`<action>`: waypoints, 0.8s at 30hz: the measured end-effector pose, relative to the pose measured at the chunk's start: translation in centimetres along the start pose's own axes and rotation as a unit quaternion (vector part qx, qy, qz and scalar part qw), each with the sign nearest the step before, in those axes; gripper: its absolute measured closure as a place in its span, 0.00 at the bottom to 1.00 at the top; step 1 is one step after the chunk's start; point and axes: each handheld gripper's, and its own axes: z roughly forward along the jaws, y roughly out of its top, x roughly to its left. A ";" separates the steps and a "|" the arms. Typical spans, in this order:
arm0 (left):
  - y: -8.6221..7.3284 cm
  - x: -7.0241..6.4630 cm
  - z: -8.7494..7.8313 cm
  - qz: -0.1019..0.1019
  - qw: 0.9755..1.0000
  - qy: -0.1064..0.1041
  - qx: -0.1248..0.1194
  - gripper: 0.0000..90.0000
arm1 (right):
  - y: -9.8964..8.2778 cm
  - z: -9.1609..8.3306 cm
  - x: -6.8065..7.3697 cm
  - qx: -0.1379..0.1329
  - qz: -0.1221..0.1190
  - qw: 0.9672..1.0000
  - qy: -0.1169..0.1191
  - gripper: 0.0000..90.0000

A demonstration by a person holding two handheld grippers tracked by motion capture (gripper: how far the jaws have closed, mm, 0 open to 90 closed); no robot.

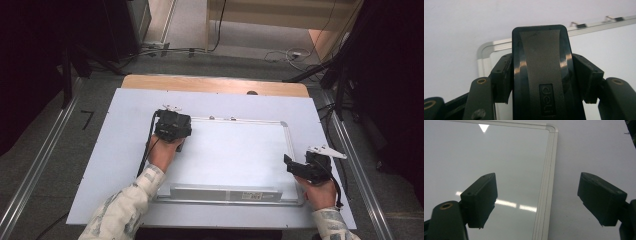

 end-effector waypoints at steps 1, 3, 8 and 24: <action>-0.1 0.3 0.1 -0.002 1.000 0.005 0.003 0.45 | 0.0 0.0 0.0 0.000 0.000 1.000 0.000 0.17; -0.2 0.7 0.6 -0.015 1.000 0.011 0.006 0.45 | 0.0 0.1 0.0 0.000 0.000 1.000 0.000 0.16; -0.4 0.9 1.8 -0.027 0.999 0.032 0.018 0.44 | 0.1 0.1 0.1 0.001 0.001 1.000 0.000 0.16; -0.6 0.3 2.9 -0.034 0.998 0.053 0.010 0.42 | 0.0 -0.1 0.1 -0.002 0.003 1.000 0.000 0.16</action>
